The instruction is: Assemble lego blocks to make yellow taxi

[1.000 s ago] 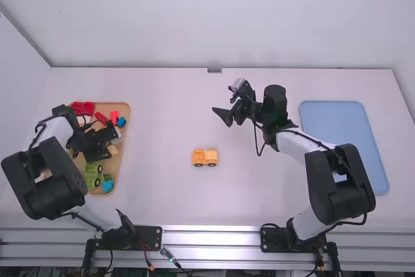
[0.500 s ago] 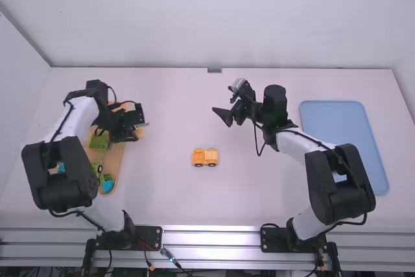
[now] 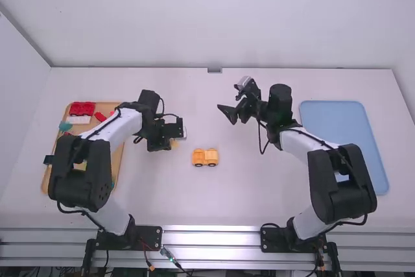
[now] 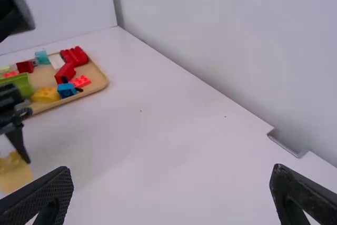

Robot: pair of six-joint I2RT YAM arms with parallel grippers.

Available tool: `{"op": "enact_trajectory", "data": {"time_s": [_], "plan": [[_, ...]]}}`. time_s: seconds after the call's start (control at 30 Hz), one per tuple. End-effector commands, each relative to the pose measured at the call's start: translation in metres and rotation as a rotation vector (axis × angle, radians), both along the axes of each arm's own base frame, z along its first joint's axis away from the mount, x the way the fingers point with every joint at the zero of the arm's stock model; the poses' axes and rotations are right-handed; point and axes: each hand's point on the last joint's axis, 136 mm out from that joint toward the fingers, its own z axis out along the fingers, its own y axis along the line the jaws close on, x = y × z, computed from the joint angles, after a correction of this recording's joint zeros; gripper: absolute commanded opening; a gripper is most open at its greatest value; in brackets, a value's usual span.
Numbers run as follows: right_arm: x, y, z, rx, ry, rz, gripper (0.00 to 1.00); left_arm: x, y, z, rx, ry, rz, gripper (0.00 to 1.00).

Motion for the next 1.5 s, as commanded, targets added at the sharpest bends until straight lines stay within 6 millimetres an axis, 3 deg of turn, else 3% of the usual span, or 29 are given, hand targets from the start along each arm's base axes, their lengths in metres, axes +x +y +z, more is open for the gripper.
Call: {"op": "enact_trajectory", "data": {"time_s": [0.0, 0.13, 0.3, 0.6, 0.7, 0.9, 1.0, 1.17, 1.37, 1.47], "plan": [[0.006, -0.006, 0.017, 0.033, -0.013, 0.005, 0.99, -0.011, -0.016, -0.008, -0.031, 0.085, 0.157, 0.07], [0.003, -0.014, 0.019, 0.051, -0.011, 0.038, 0.99, -0.018, -0.035, -0.008, -0.045, 0.153, 0.308, 0.05], [0.006, -0.027, 0.020, 0.058, -0.009, 0.027, 0.99, -0.005, -0.057, -0.004, -0.102, 0.193, 0.635, 0.02], [0.011, -0.038, 0.020, 0.058, -0.008, 0.000, 0.99, -0.002, -0.023, -0.012, -0.023, 0.243, 1.306, 0.02], [0.011, -0.038, 0.019, 0.058, -0.006, 0.000, 0.99, 0.004, -0.010, -0.012, -0.040, 0.223, 1.602, 0.02], [0.009, -0.038, 0.016, 0.055, -0.007, 0.001, 0.99, 0.001, -0.010, -0.012, -0.100, 0.289, 1.938, 0.02], [0.007, -0.039, 0.013, 0.040, -0.018, 0.004, 0.99, -0.010, -0.016, -0.014, -0.127, 0.408, 2.155, 0.02], [0.008, -0.039, 0.012, 0.039, -0.016, 0.000, 0.99, -0.026, -0.008, -0.018, -0.115, 0.462, 2.544, 0.02], [0.008, -0.039, 0.012, 0.039, -0.016, 0.000, 0.99, -0.021, -0.007, -0.030, -0.198, 0.449, 2.607, 0.02], [0.008, -0.039, 0.012, 0.039, -0.016, 0.000, 0.99, -0.022, -0.017, -0.038, -0.234, 0.529, 2.585, 0.02]]}}
